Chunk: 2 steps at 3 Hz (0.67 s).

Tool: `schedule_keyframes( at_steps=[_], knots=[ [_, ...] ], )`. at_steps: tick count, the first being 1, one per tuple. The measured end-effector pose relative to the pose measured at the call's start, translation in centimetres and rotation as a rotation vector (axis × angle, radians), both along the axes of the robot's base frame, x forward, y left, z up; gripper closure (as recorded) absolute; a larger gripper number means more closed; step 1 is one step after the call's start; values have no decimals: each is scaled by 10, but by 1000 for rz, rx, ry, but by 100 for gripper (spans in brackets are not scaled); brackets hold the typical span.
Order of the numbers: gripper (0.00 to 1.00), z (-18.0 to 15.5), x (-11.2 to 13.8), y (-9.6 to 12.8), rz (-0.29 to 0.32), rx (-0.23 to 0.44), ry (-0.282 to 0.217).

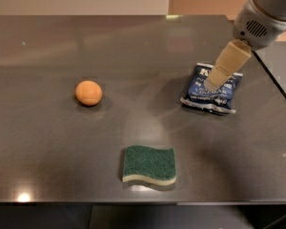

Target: Pick blue chip bag

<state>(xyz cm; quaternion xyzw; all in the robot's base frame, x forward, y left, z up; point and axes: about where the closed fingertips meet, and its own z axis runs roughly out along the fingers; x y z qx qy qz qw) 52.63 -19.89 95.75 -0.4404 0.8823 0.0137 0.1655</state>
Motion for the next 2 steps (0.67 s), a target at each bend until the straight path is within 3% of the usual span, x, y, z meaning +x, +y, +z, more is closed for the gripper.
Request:
schedule_keyframes(
  at_steps=[2],
  knots=[
    [0,-25,35,3,-349,202,89]
  ],
)
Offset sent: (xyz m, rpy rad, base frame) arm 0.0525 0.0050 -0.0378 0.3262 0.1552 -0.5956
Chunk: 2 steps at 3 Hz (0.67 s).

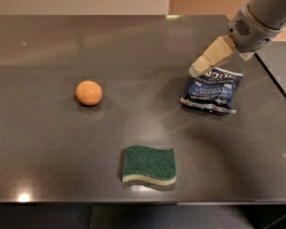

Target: Pick blue chip bag

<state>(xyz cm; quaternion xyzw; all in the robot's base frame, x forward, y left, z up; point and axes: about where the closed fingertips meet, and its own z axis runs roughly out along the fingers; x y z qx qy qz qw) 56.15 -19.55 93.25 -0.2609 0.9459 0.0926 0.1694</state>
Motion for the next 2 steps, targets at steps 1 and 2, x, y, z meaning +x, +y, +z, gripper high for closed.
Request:
schedule_keyframes(
  at_steps=[1,2],
  knots=[
    [0,-13,11,6,-143,34,58],
    [0,-21,18,9,-224,50,91]
  ],
)
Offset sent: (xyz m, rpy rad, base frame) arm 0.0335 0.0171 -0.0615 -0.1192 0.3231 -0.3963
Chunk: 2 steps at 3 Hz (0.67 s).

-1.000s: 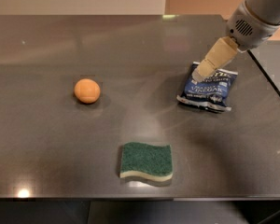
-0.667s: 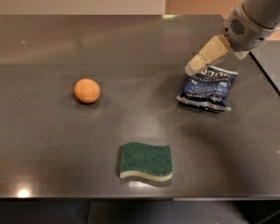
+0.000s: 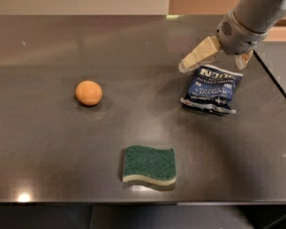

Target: Pick blue chip bag

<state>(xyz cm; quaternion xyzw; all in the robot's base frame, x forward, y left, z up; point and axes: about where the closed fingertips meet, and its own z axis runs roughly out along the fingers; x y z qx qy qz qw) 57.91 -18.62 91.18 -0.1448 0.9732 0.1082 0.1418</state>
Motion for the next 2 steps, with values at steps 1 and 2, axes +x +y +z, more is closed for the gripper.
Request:
schedule_keyframes(
  at_steps=[1,2],
  knots=[
    [0,-33,17,7,-125,-97,171],
    [0,-49,15,10,-146,-142,239]
  ],
)
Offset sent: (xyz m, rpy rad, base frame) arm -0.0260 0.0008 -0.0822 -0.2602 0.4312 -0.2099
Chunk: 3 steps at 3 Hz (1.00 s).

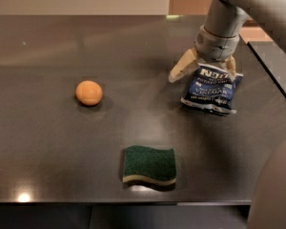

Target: Pick blue chip bag

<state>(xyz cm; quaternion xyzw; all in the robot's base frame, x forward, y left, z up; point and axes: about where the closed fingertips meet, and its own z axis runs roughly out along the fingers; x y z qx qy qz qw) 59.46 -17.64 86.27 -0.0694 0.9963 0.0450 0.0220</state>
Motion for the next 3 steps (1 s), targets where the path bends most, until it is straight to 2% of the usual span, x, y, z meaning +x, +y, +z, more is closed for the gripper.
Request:
schedule_keyframes(
  at_steps=[2,3],
  knots=[
    [0,-25,-15,-3,-51,-63,89],
    [18,-30,-23,-8,-78,-81,110]
  ],
)
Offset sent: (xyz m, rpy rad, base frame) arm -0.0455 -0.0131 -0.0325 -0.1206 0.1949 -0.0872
